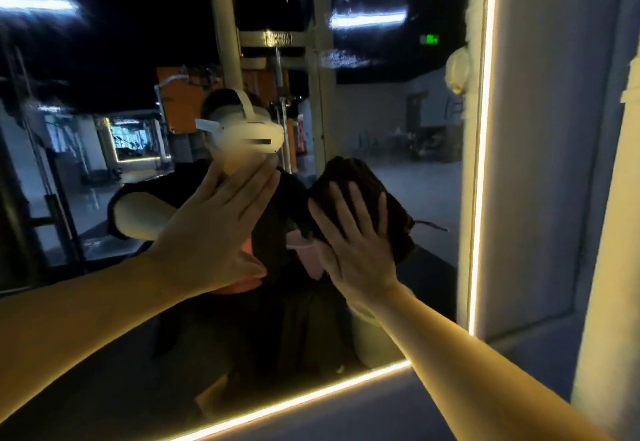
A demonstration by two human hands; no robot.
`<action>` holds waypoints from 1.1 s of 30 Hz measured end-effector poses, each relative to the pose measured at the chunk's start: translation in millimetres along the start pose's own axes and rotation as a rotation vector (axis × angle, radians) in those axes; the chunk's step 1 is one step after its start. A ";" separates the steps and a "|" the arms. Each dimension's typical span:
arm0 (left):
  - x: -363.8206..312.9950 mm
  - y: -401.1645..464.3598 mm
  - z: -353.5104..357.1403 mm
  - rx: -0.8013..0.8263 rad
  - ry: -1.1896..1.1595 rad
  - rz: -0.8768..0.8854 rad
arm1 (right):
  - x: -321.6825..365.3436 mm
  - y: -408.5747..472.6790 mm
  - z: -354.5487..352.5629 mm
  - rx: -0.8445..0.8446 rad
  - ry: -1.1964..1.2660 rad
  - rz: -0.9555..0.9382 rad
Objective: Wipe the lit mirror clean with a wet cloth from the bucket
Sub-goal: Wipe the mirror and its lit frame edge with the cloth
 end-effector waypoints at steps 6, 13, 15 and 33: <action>-4.4 -3.7 -19.3 0.085 0.086 -0.041 | -89.8 0.6 -2.7 -0.186 0.086 0.694; -43.9 -31.0 -21.4 -0.010 0.063 -0.022 | 4.6 -63.0 16.1 0.013 0.140 0.201; -70.4 -47.6 -8.5 0.062 0.068 0.084 | -22.2 -70.7 17.3 -0.024 0.125 0.198; -132.4 -73.7 45.3 0.286 0.020 -0.168 | -28.2 -184.9 45.6 0.247 0.334 0.976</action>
Point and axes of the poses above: each hand's wrist, its own y-axis towards the middle knuckle, its own z-axis out of the palm, x = y × z, the point moved 7 cm from there along y, towards the middle knuckle, and after that the axes turned 12 degrees about z, right-handed, at the moved point
